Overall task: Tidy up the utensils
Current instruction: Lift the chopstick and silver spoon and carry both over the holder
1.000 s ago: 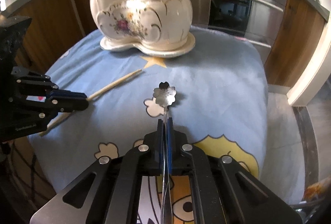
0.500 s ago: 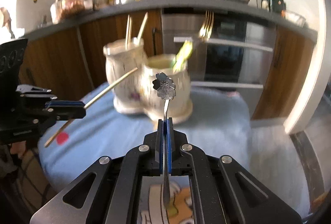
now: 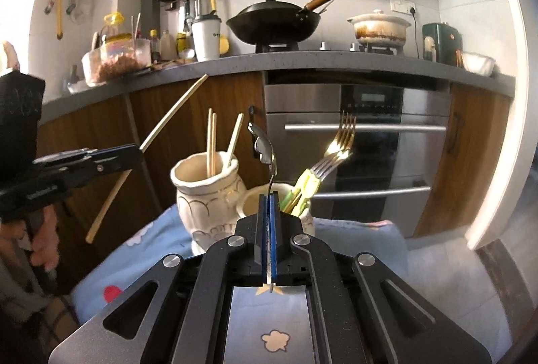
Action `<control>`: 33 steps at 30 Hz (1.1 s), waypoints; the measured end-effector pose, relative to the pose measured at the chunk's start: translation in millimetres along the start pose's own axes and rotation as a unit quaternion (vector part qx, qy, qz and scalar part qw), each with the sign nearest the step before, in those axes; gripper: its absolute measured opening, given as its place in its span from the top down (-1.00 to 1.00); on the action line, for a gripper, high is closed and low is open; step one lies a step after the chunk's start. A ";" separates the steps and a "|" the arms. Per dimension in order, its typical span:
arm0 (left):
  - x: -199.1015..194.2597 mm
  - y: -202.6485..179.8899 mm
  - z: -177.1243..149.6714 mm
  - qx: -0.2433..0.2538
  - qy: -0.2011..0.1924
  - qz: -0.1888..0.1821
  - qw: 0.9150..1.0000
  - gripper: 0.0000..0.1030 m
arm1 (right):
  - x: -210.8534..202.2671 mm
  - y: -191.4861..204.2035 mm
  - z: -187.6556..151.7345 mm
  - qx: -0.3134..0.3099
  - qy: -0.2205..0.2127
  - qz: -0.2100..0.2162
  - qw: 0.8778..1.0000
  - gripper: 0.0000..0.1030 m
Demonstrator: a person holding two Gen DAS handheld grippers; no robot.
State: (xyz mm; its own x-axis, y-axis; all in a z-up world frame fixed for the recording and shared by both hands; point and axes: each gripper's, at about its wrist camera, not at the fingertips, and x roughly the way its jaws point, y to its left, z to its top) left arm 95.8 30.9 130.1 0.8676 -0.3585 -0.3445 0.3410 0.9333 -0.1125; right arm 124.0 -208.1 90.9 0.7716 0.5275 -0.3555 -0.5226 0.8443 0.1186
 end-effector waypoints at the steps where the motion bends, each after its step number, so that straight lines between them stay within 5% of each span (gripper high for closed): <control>1: 3.0 3.5 3.2 -0.008 -0.009 -0.005 1.000 0.88 | -2.1 -1.1 3.7 0.006 -0.006 0.005 1.000 0.96; 14: 57.3 37.5 48.5 -0.048 -0.123 0.003 0.991 0.88 | -0.5 -7.7 63.0 0.035 -0.087 0.000 0.996 0.96; 22: 95.8 34.7 24.0 -0.042 -0.109 0.018 0.993 0.88 | 41.8 -9.1 51.5 0.038 -0.040 -0.007 0.998 0.96; 33: 73.4 37.7 -14.1 -0.038 -0.064 0.002 0.997 0.88 | 84.2 -9.0 20.8 0.043 0.063 0.007 0.997 0.96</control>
State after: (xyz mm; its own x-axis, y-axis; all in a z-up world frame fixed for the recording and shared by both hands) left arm 167.2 40.0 87.4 0.9097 -0.3493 -0.2244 0.3129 0.9321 -0.1823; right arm 201.2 -169.4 79.1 0.7097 0.5282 -0.4661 -0.4964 0.8445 0.2011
